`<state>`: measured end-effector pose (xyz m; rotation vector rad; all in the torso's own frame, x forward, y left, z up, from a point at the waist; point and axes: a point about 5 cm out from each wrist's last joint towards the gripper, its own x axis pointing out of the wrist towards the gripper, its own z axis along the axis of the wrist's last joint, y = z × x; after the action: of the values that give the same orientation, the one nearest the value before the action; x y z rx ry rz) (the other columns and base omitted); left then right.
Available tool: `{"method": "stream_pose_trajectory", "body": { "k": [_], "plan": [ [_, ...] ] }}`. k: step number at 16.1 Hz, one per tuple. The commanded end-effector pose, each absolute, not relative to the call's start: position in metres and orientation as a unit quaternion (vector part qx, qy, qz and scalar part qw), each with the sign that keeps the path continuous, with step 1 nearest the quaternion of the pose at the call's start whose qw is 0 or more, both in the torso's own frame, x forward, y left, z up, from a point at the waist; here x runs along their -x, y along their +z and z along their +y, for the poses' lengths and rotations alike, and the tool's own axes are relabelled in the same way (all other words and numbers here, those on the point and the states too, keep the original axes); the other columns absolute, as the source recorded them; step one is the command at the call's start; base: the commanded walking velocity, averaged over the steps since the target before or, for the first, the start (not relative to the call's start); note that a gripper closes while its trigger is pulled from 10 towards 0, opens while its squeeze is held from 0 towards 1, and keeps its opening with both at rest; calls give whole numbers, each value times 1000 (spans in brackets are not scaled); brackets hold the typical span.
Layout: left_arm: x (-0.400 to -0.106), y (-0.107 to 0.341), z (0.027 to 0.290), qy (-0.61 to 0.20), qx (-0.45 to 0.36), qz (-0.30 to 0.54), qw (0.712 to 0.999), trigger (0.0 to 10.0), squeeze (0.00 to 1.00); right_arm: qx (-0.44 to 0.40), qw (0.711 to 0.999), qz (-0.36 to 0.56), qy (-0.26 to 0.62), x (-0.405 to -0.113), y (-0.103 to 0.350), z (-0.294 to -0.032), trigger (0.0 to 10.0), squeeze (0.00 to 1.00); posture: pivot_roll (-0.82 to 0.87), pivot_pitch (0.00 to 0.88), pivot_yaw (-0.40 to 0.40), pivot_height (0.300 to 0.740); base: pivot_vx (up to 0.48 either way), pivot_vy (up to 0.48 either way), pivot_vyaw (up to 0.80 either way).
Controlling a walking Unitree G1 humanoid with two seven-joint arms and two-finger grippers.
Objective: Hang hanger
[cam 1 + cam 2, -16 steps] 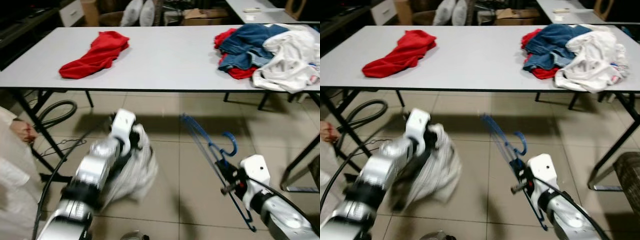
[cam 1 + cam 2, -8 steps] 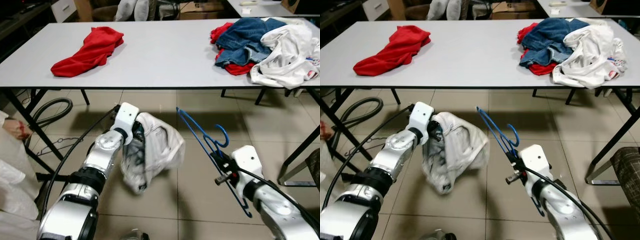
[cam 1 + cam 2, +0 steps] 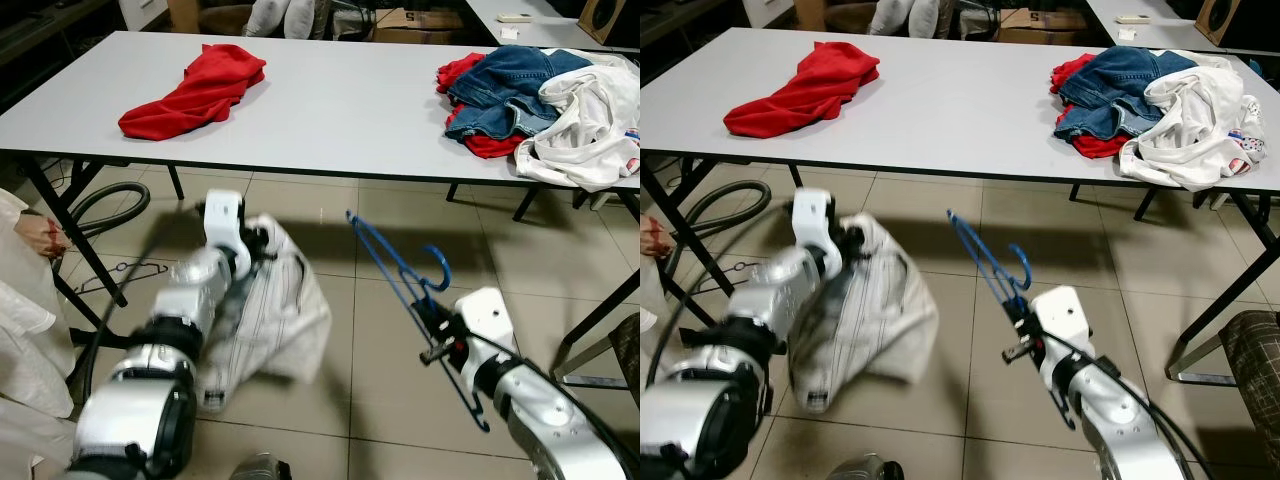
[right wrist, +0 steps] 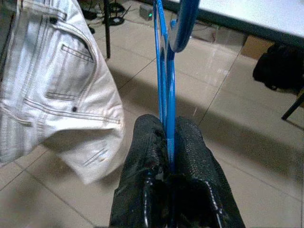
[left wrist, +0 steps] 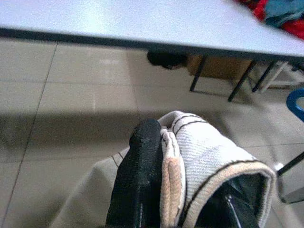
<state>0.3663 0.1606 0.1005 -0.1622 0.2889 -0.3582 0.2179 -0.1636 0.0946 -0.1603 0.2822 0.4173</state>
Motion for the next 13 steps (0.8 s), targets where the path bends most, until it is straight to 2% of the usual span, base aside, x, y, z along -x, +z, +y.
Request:
{"method": "stream_pose_trajectory", "body": {
  "k": [1,3,5,8,11,13],
  "plan": [
    [-367,103,160,-204,121,162,958,0,0,78,967,140,200,-219,96,-166,10000,0,-43,0,37,740,0,0,0],
    [-358,93,165,-239,125,209,940,0,0,75,968,134,198,-218,100,-166,10000,0,-48,0,45,740,0,0,0],
    [-367,103,170,-180,146,170,958,0,0,75,969,134,195,-217,99,-167,10000,0,-50,0,49,740,0,0,0],
    [-372,118,150,-212,-9,133,968,0,0,59,969,118,211,-218,107,-155,10000,0,-40,0,44,740,0,0,0],
    [-384,139,140,-177,-20,83,981,0,0,64,962,122,238,-214,105,-154,10000,0,-37,0,50,740,0,0,0],
    [-391,148,137,-175,-54,78,980,0,0,67,948,124,284,-209,110,-154,10000,0,-39,0,60,740,0,0,0]
  ]
}}
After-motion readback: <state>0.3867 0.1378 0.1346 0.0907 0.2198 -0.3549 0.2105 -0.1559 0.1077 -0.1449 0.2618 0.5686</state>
